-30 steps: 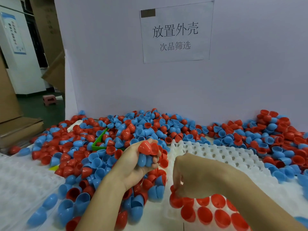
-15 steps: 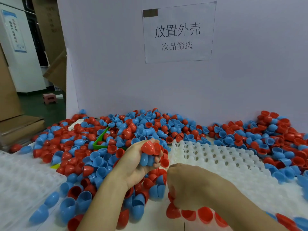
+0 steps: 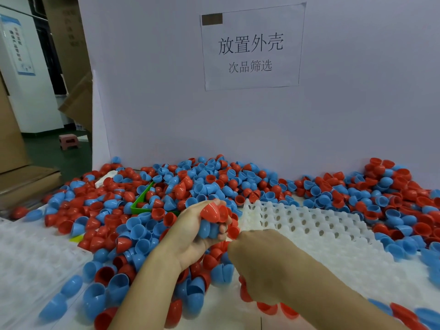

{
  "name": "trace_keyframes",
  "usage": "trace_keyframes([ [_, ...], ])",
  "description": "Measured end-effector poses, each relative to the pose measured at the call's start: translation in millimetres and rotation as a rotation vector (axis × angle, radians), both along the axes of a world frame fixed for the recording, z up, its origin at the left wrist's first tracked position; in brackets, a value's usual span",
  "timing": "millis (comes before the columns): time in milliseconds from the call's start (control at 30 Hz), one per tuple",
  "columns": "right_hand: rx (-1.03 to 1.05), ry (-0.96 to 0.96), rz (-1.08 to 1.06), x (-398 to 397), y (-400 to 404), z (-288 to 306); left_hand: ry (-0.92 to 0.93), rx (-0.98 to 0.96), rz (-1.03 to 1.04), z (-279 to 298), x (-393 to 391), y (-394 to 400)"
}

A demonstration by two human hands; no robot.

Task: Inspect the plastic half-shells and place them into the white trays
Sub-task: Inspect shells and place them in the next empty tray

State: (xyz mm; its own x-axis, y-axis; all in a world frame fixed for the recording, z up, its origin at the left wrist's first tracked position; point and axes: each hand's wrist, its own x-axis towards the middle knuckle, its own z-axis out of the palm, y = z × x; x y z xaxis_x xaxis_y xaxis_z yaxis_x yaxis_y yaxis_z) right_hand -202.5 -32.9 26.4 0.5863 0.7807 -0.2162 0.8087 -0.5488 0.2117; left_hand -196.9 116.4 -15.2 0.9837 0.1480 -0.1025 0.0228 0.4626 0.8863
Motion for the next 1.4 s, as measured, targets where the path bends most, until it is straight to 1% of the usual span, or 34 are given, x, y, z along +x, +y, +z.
trace_keyframes([
  [100,0.016,-0.069,0.072,-4.0,9.8,-11.1,-0.010,-0.007,-0.007,1.4,-2.1,1.4],
  [167,0.007,-0.089,0.071,-4.8,13.0,-16.3,-0.004,-0.005,-0.006,3.0,-3.6,0.7],
  [233,-0.012,-0.063,0.052,-4.9,15.4,-15.1,0.008,-0.004,-0.010,4.8,-5.2,0.1],
  [300,0.011,-0.058,0.028,-3.1,15.5,-16.7,0.011,-0.009,-0.006,6.0,-5.6,-0.4],
  [500,0.117,0.111,-0.116,7.8,5.8,-17.9,0.005,-0.009,-0.003,6.2,-4.1,0.4],
  [633,0.207,0.198,-0.139,11.2,-2.3,-17.1,-0.007,-0.012,-0.007,5.9,-4.5,-0.1],
  [933,0.299,0.281,-0.150,6.8,-7.1,-16.3,-0.016,-0.012,-0.008,5.6,-4.1,0.2],
  [1100,0.287,0.269,-0.123,6.9,-10.5,-12.0,-0.015,-0.009,-0.008,4.1,-3.7,1.9],
  [1167,0.316,0.278,-0.113,5.2,-9.6,-10.2,-0.014,-0.013,-0.004,3.2,-3.5,2.2],
  [1233,0.403,0.303,-0.114,6.1,-14.3,-1.6,-0.005,-0.038,0.029,2.2,-2.2,2.8],
  [1300,0.593,0.284,-0.120,10.1,-25.9,17.3,0.012,-0.078,0.095,1.0,1.0,3.6],
  [1333,0.772,0.219,-0.094,12.8,-31.4,29.8,0.021,-0.098,0.130,-0.1,2.7,3.9],
  [1367,1.037,0.131,-0.040,16.2,-35.6,43.9,0.029,-0.117,0.160,-1.0,4.5,3.8],
  [1400,1.346,0.024,0.043,20.1,-37.4,58.6,0.038,-0.131,0.185,-2.0,6.0,3.4],
])
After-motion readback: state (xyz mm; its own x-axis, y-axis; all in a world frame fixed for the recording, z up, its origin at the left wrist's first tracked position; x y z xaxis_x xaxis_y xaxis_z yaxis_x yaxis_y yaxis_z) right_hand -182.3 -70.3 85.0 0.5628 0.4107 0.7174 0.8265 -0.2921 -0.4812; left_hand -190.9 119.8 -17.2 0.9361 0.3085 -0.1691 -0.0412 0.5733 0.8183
